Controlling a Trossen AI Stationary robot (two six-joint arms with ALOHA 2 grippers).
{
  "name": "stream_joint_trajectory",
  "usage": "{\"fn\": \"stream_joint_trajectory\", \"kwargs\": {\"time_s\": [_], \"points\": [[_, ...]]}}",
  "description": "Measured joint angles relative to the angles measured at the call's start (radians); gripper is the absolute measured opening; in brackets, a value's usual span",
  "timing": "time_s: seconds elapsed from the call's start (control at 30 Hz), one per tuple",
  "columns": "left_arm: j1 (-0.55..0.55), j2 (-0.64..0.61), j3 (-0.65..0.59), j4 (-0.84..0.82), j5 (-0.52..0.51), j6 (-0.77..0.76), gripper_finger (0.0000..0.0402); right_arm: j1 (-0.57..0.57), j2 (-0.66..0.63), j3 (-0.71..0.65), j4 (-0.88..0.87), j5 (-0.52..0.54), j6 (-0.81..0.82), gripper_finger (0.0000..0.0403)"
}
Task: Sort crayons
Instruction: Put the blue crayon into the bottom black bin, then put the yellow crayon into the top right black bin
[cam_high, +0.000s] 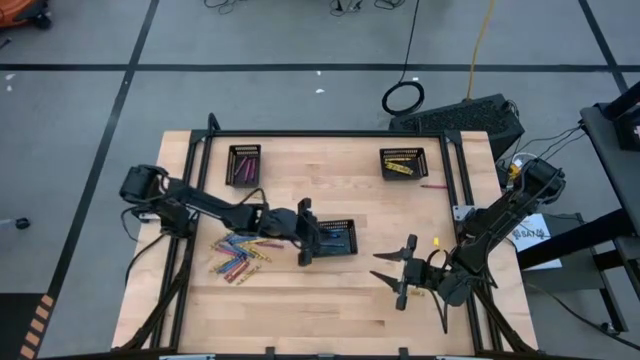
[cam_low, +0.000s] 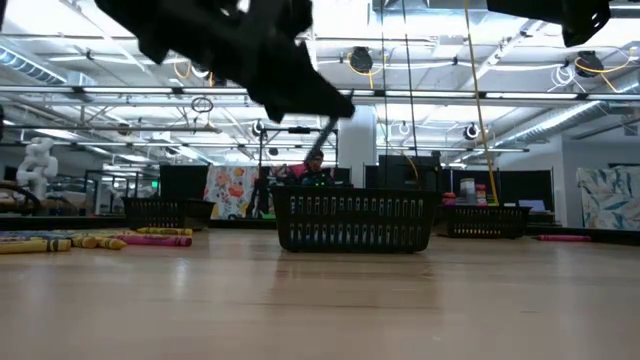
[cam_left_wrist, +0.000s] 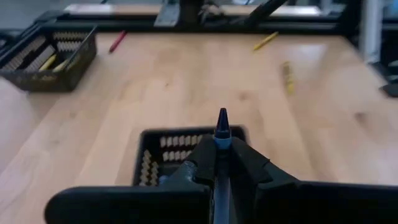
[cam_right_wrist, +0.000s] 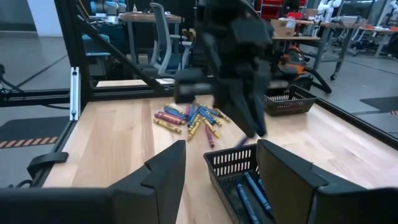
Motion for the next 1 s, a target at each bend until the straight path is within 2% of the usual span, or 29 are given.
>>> {"fn": "stream_joint_trajectory", "kwargs": {"time_s": [0.37, 0.63, 0.8, 1.0], "points": [[0.037, 0.058, 0.000, -0.029, 0.028, -0.011, 0.0028, -0.012, 0.000, 0.000, 0.001, 0.000, 0.000, 0.0184], [0.049, 0.058, 0.000, -0.163, 0.033, -0.056, 0.0080, -0.029, 0.000, 0.000, 0.004, 0.000, 0.004, 0.0184], [0.048, 0.057, 0.004, -0.165, 0.035, -0.074, 0.0113, -0.029, 0.000, 0.000, 0.006, 0.000, 0.004, 0.0184], [0.034, 0.011, 0.053, -0.250, 0.035, -0.108, 0.0123, -0.029, 0.001, 0.000, 0.006, 0.000, 0.009, 0.0184]]}}
